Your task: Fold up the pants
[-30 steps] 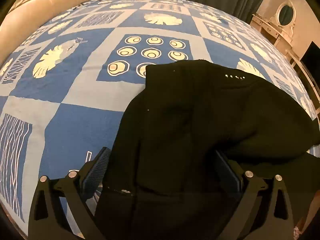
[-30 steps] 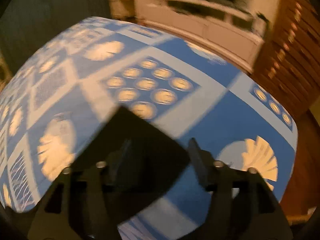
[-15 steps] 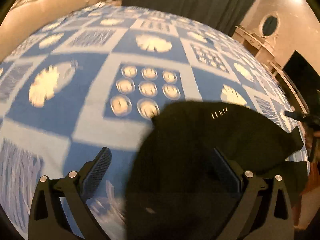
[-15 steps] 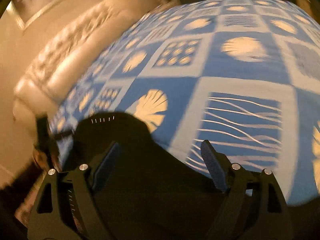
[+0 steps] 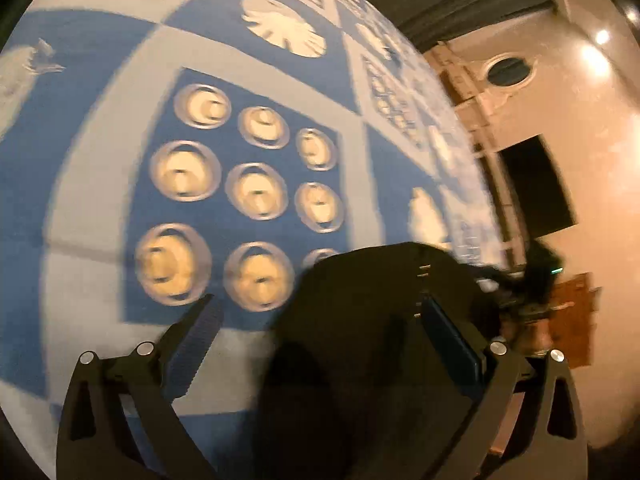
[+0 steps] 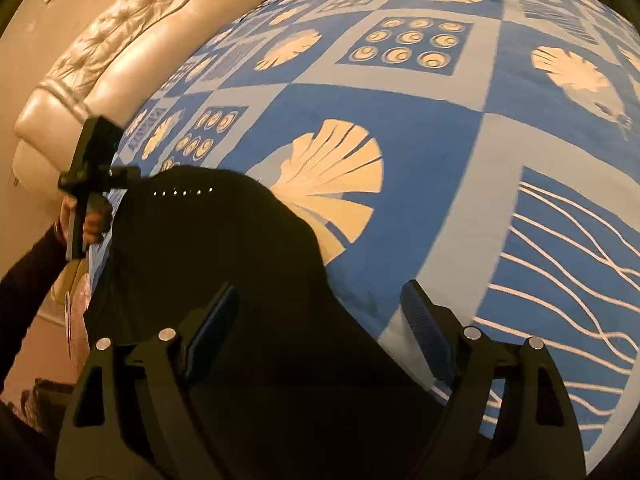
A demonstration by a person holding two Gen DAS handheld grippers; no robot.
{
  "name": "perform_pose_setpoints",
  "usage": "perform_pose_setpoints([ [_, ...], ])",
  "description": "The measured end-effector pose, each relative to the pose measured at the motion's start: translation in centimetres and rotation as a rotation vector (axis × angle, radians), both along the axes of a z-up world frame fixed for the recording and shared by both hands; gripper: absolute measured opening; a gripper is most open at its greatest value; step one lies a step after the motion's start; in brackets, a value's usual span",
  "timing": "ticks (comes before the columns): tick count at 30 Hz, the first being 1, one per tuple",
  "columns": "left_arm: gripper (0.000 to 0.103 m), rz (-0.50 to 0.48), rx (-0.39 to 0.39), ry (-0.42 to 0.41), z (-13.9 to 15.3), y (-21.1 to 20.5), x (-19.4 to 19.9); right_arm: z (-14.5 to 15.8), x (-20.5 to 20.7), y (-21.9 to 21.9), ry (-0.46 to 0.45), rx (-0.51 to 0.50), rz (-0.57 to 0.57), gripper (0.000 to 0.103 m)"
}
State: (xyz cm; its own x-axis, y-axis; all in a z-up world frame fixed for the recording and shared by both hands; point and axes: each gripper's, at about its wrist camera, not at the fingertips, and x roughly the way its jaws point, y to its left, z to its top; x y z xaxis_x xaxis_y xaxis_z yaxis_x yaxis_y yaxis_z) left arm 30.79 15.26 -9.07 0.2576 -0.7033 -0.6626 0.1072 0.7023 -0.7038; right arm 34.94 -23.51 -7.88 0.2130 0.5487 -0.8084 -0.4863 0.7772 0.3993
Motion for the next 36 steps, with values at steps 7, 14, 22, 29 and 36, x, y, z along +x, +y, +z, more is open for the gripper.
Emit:
perform_pose_setpoints([
  [7,0.095,-0.082,0.076,-0.023,0.7,-4.4,0.6,-0.5,1.4,0.9,0.053,0.086,0.054,0.089],
  [14,0.036,-0.072,0.188,-0.047,0.4,-4.7,0.2,-1.3,3.7,0.6,0.164,0.187,0.027,0.089],
  [22,0.031,-0.072,0.205,-0.073,0.9,-4.7,0.5,-1.4,3.5,2.6,0.211,0.069,0.088,0.020],
  [29,0.031,-0.048,0.193,-0.195,3.8,-4.6,-1.2,2.9,0.0,3.1,-0.012,-0.010,0.061,0.019],
  [36,0.031,-0.063,0.153,-0.394,9.8,-4.3,-8.2,9.4,-11.7,4.7,-0.389,-0.189,0.087,0.018],
])
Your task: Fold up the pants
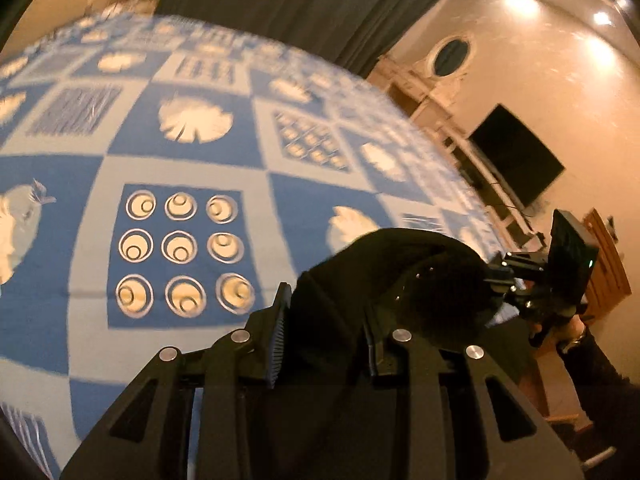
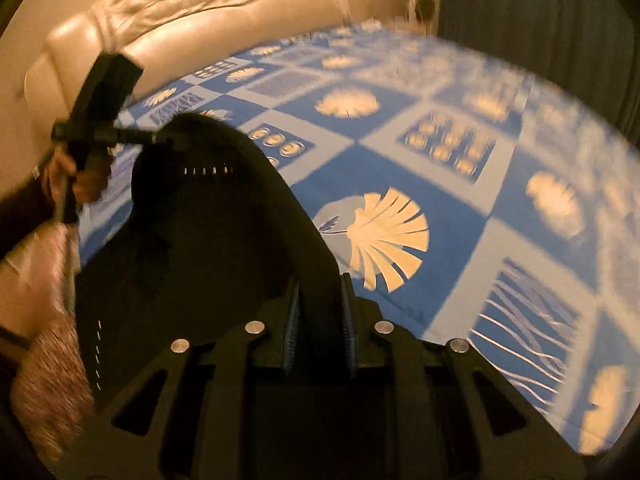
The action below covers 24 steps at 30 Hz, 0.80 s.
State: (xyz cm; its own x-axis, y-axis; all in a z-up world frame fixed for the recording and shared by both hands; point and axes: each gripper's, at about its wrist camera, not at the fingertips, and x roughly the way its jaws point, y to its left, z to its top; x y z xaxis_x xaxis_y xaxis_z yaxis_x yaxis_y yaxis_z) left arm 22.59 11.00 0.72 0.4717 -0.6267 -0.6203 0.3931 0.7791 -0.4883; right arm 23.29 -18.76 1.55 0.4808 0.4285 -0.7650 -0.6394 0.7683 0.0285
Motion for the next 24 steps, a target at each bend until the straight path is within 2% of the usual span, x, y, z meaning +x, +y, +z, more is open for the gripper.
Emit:
perform_pose_setpoints([
  [4,0.034,-0.009,-0.022,-0.057,1.5,0.6,-6.1,0.8,-7.7,1.1,-0.136,-0.058,-0.013,0.019],
  [7,0.036,-0.010,-0.001,-0.066,0.9,0.9,-10.4,-0.1,-12.5,2.3,-0.200,-0.112,-0.013,0.019],
  [11,0.038,0.020,0.035,-0.002,-1.6,1.6,-15.0,-2.9,-18.0,4.3,-0.218,-0.177,0.008,0.019],
  [14,0.045,0.046,0.051,0.046,-3.3,2.2,-16.9,-5.1,-20.8,5.6,-0.217,-0.248,0.034,0.019],
  [16,0.059,0.066,0.075,0.072,-4.3,2.8,-18.2,-7.0,-22.4,6.2,-0.240,-0.330,0.065,0.019],
  [18,0.066,0.104,0.037,0.116,-4.9,3.9,-19.2,-8.0,-23.2,6.3,-0.234,-0.359,0.074,0.019],
  [19,0.074,0.141,-0.006,0.150,-5.3,5.0,-19.7,-8.4,-23.3,6.2,-0.229,-0.370,0.078,0.019],
  [21,0.077,0.232,-0.133,0.213,-5.9,7.1,-20.8,-8.8,-23.8,6.3,-0.237,-0.382,0.080,0.019],
  [24,0.078,0.343,-0.276,0.292,-6.5,8.6,-21.7,-9.1,-23.7,6.4,-0.242,-0.389,0.075,0.019],
])
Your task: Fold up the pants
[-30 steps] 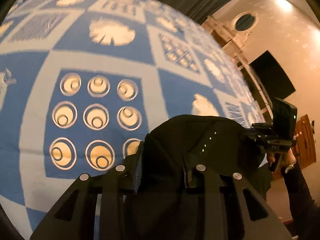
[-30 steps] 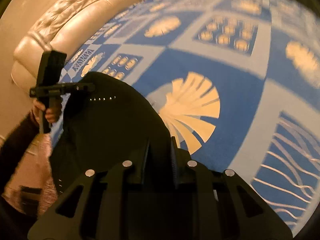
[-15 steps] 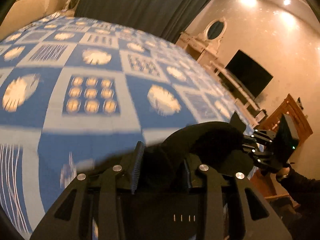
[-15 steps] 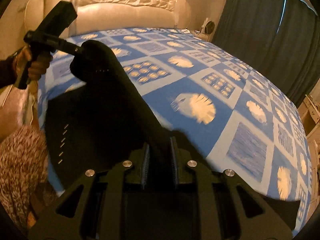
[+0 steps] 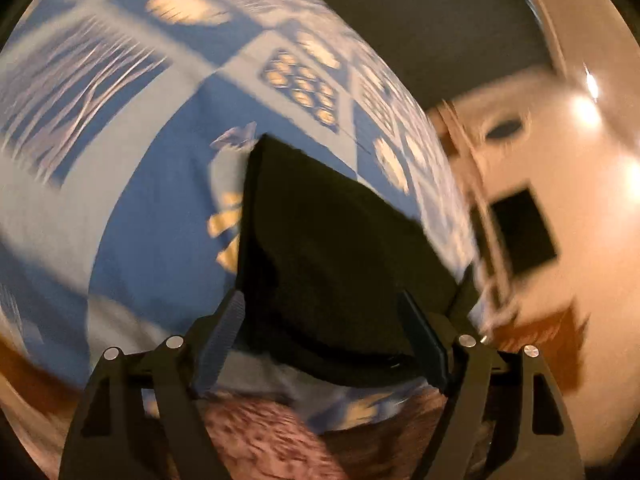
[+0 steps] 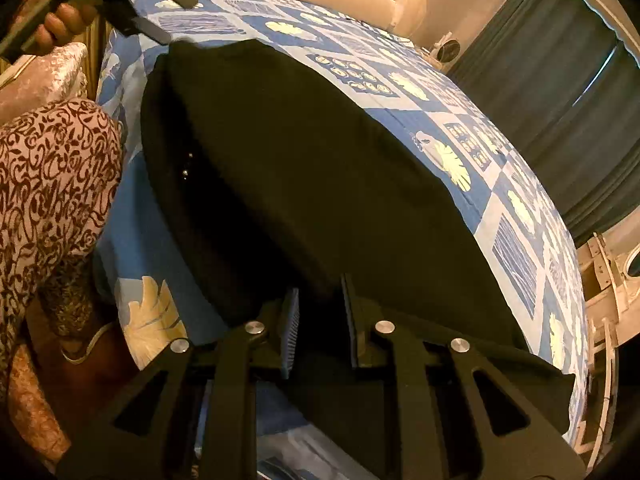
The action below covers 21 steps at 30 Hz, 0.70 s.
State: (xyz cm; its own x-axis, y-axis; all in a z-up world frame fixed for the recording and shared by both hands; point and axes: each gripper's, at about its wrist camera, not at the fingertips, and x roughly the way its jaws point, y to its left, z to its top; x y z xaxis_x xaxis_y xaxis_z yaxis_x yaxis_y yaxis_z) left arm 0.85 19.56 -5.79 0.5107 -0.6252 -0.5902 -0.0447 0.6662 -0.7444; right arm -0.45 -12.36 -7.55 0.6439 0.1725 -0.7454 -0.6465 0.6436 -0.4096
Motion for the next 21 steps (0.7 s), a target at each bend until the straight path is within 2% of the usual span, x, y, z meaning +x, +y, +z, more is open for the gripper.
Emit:
perform_pose_setpoints([
  [2,0.078,0.058,-0.057,0.047,-0.5,0.0,-0.4,-0.1,-0.1,0.0,0.009,0.011,-0.009,0.019],
  [7,0.078,0.139,-0.084,0.164,-1.4,-2.4,-1.4,-0.4,-0.4,-0.1,0.016,0.019,-0.017,0.020],
  [12,0.078,0.161,-0.029,0.159,-0.7,-4.8,-1.1,-0.4,-0.3,-0.2,0.029,0.036,-0.024,0.020],
  [16,0.078,0.204,-0.049,0.137,-0.1,-4.7,-1.4,-0.3,-0.3,-0.2,0.036,0.046,-0.025,0.020],
  [18,0.078,0.202,-0.015,0.153,-0.2,-5.3,-1.3,-0.4,-0.2,-0.2,0.037,0.048,-0.026,0.020],
  [21,0.078,0.210,-0.012,0.192,-1.2,-6.2,-1.4,-0.4,-0.2,-0.1,0.038,0.050,-0.027,0.020],
])
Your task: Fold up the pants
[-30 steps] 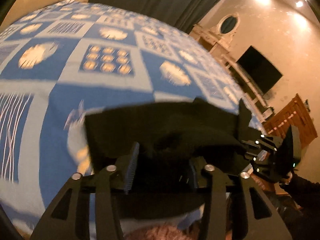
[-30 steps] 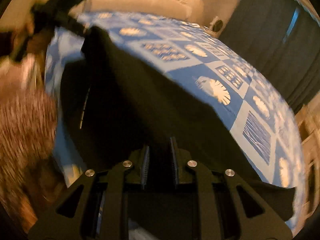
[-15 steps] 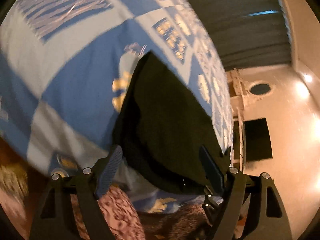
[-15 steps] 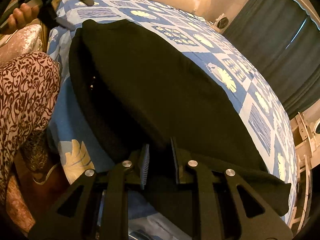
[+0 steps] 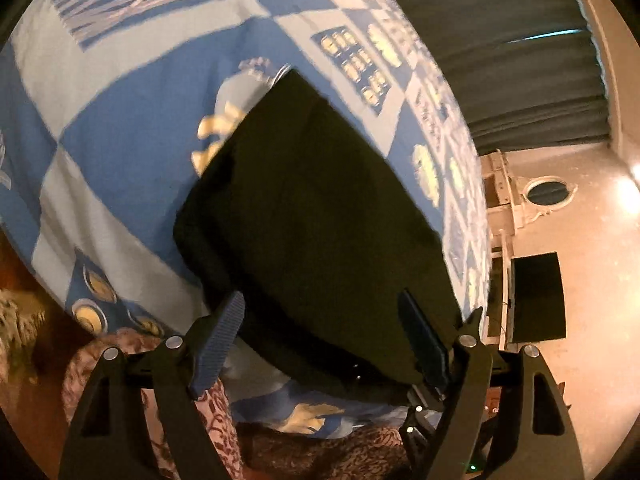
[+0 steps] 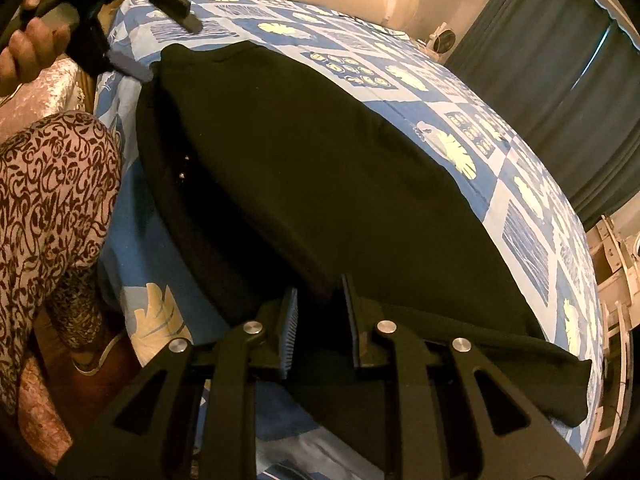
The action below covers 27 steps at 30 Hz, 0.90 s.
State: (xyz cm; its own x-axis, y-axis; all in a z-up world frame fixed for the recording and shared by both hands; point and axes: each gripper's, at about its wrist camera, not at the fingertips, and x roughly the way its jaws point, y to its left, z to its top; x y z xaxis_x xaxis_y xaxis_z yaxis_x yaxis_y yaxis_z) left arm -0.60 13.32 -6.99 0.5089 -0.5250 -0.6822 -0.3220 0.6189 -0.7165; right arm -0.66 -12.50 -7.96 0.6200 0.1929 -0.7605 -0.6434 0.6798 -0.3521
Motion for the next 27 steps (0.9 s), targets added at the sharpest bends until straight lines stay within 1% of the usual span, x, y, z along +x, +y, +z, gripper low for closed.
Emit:
perform_pose_setpoints([
  [6,0.077,0.057,0.005,0.022,-0.9,-0.1,0.7,0.0,0.0,0.0,0.005,0.010,0.000,0.020],
  [7,0.066,0.077,0.012,0.017,-0.8,0.1,0.9,0.0,0.0,0.0,0.005,0.011,0.001,0.020],
  [8,0.058,0.094,0.036,0.022,-0.8,0.2,1.0,0.0,0.0,0.0,0.005,0.011,0.001,0.020],
  [9,0.041,0.103,0.058,0.039,-0.9,0.3,1.1,0.0,0.0,0.0,0.004,0.011,0.001,0.020],
  [10,0.027,0.118,0.071,0.066,-1.3,0.7,1.2,0.0,0.0,0.0,0.003,0.011,0.001,0.020],
  [11,0.021,0.135,0.068,0.088,-1.7,1.0,1.2,0.0,0.0,0.0,0.001,0.009,0.002,0.020],
  [12,0.013,0.150,0.063,0.109,-2.2,1.4,0.9,0.0,0.0,0.0,0.000,0.009,0.001,0.020],
  [14,0.012,0.152,0.064,0.103,-2.0,1.6,0.6,0.1,-0.1,0.1,-0.004,0.005,0.000,0.020],
  [17,0.011,0.128,0.145,0.078,-0.6,1.3,-0.1,0.3,-0.4,0.2,-0.010,-0.011,0.002,0.020],
  [19,0.011,0.119,0.176,0.070,-0.2,1.5,-0.6,0.7,-1.1,0.3,-0.019,-0.015,0.005,0.020],
  [21,0.012,0.110,0.181,0.071,-0.8,1.8,-1.1,0.6,-1.6,0.4,-0.005,-0.020,0.018,0.019],
  [23,0.012,0.096,0.180,0.072,-1.7,1.9,-1.0,-0.2,-2.1,0.6,0.005,-0.032,0.031,0.020],
  [24,0.014,0.088,0.184,0.071,-1.9,1.8,-0.7,-0.6,-2.1,0.6,0.007,-0.038,0.035,0.020],
  [25,0.014,0.077,0.193,0.070,-1.7,1.7,-0.6,-0.6,-2.0,0.4,0.008,-0.024,0.035,0.021],
  [26,0.014,0.070,0.195,0.065,-1.4,1.7,-0.6,0.1,-1.8,-0.2,0.037,0.023,0.031,0.029],
  [27,0.016,0.065,0.194,0.058,-1.2,1.6,-0.6,0.9,-1.6,-0.9,0.066,0.078,0.027,0.040],
])
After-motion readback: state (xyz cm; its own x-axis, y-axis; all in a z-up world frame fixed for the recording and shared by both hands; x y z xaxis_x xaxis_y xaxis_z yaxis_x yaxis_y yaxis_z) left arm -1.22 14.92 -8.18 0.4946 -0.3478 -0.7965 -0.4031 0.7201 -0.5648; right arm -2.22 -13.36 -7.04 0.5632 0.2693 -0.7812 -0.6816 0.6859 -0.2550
